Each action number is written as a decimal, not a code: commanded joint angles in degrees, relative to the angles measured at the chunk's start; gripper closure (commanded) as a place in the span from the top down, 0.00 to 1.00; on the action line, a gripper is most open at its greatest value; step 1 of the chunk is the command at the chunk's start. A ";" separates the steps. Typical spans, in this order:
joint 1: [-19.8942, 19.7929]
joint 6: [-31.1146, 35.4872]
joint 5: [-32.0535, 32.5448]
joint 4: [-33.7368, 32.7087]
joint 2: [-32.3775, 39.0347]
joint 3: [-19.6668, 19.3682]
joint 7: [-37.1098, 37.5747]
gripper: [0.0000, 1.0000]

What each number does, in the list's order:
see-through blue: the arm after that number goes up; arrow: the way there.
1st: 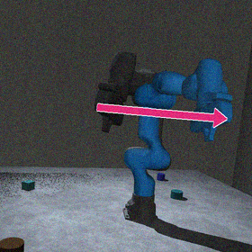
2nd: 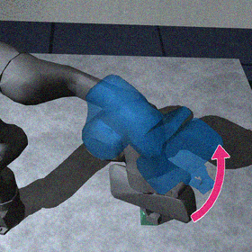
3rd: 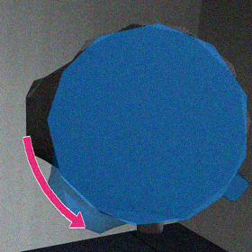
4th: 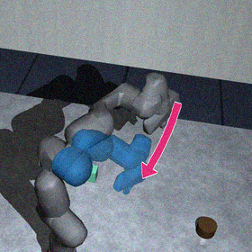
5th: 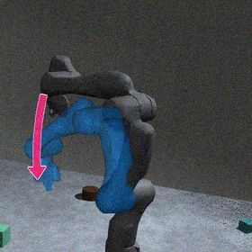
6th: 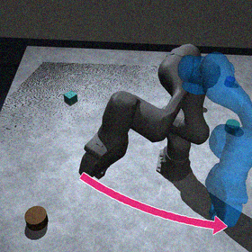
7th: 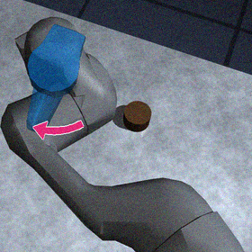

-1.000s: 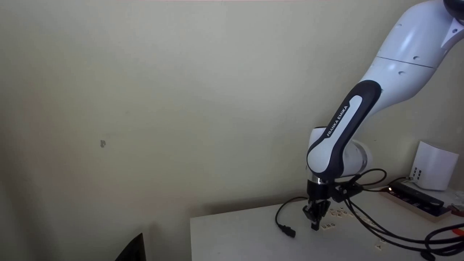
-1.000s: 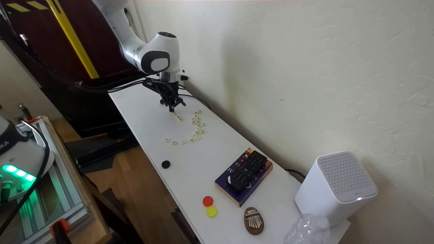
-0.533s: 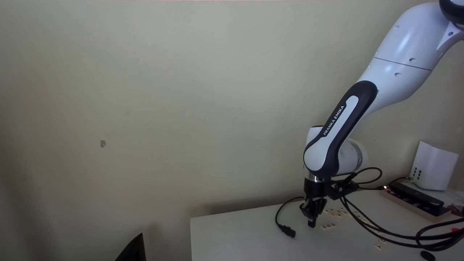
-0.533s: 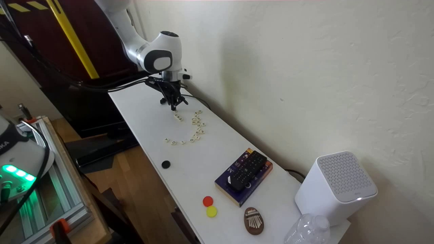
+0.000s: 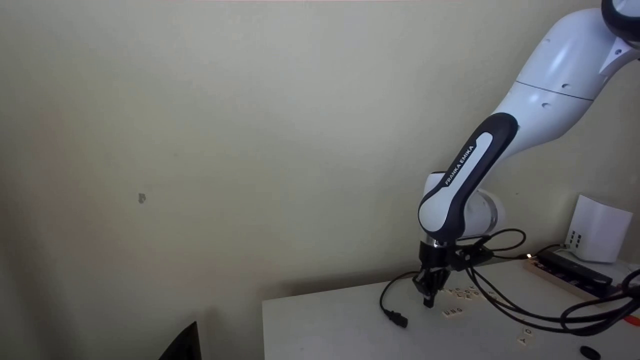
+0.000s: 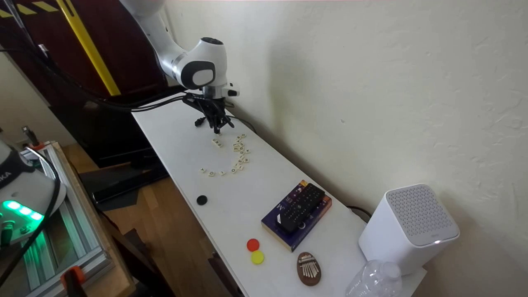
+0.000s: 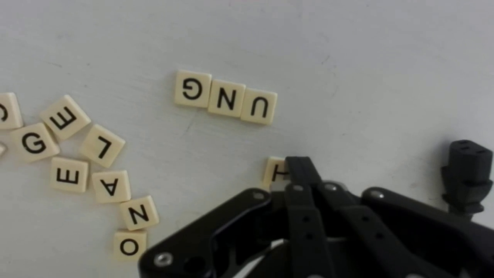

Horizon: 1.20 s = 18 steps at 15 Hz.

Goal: Replace the first tile in the word with a new one

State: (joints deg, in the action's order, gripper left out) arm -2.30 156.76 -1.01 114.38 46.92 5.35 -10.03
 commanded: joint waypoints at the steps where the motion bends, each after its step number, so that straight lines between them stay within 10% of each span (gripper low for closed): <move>1: -1.58 0.44 -0.18 -0.89 1.09 0.70 -0.42 0.00; 18: -4.04 5.82 -1.97 7.99 -6.25 -1.50 4.82 0.00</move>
State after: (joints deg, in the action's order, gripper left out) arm -4.77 161.69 -1.53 119.11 43.03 3.52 -5.93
